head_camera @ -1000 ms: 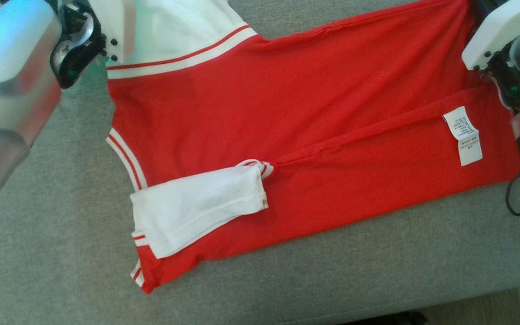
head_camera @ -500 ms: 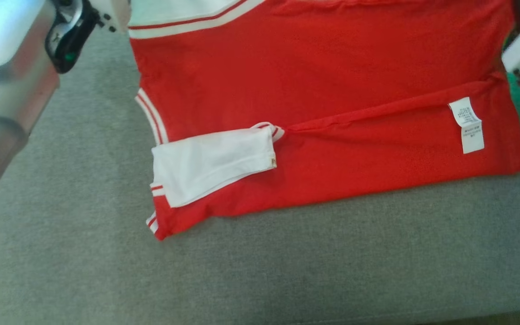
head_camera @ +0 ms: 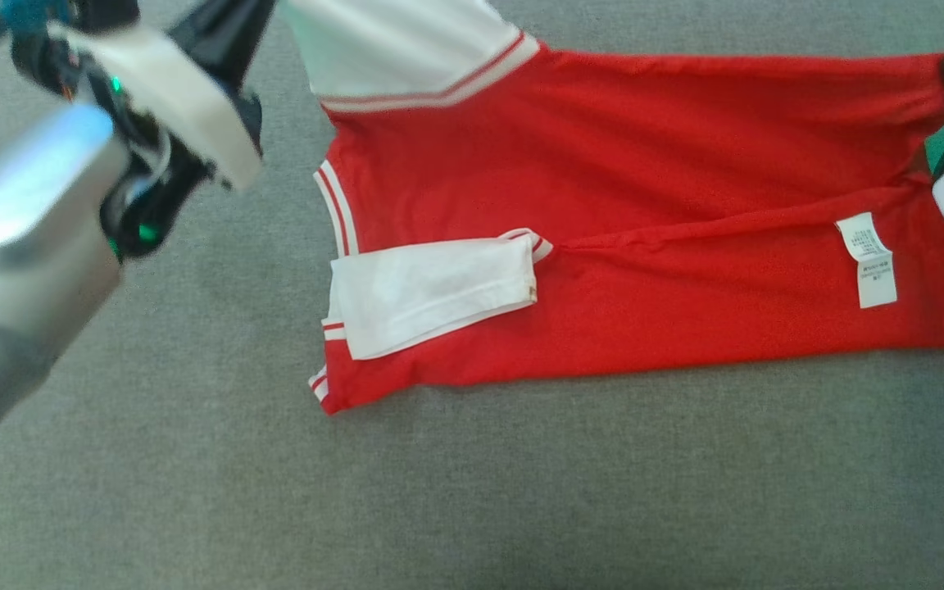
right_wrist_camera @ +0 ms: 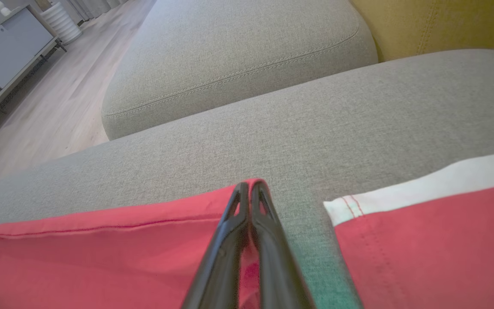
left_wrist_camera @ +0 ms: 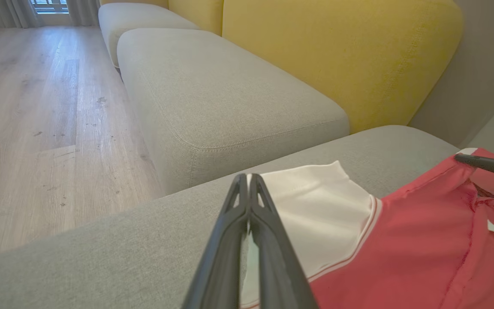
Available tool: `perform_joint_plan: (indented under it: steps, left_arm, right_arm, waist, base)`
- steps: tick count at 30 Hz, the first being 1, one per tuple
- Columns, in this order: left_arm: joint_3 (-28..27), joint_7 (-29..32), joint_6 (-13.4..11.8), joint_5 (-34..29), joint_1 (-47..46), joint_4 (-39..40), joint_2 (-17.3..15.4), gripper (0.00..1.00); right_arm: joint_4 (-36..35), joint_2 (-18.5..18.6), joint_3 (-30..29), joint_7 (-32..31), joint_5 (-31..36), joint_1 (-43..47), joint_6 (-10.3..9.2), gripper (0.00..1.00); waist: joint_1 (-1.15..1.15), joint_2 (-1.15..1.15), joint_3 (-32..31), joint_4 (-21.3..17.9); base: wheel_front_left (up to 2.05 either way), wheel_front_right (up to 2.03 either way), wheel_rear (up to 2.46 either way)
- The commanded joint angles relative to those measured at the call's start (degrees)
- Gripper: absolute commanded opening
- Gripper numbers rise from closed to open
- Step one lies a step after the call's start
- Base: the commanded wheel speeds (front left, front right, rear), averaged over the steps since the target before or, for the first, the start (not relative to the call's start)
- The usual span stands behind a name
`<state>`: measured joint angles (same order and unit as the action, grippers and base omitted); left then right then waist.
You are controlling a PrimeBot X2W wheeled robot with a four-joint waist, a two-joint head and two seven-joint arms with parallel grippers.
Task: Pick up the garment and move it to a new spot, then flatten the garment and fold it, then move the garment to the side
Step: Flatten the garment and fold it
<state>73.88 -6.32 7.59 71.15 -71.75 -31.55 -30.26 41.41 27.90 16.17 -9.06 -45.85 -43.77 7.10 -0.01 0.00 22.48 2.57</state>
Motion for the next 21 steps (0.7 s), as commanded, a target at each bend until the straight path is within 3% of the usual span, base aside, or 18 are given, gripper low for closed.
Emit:
perform_joint_plan:
  steps: [1,7,13,21]
  left_arm:
    - [-2.3,-1.2,-0.1,0.6,-1.5,2.0,-3.1,0.0]
    - [-2.0,-3.5,-0.6,1.1,4.0,9.2,-6.3,0.0]
    - [-1.7,-5.1,-3.8,0.9,10.1,18.6,-9.7,0.0]
    - [-1.5,-7.1,-8.3,0.1,18.1,28.2,-13.3,0.0]
  right_arm:
    - [-2.1,1.9,-0.1,0.4,-0.8,1.4,0.39,0.0]
    - [-5.0,4.3,-1.6,0.6,-2.0,5.9,0.39,0.0]
    - [-9.4,6.2,-4.2,0.9,-2.8,12.7,0.39,0.0]
    - [-14.4,5.5,-7.6,0.7,-2.6,19.8,0.39,0.0]
  waist:
    - [0.01,0.0,-0.4,0.4]
    - [0.01,0.0,-1.6,1.5]
    - [0.01,0.0,-2.4,2.0]
    - [0.01,0.0,-2.4,1.9]
  base:
    - [0.0,0.0,0.0]
    - [0.0,0.0,0.0]
    - [0.0,0.0,0.0]
    - [0.0,0.0,0.0]
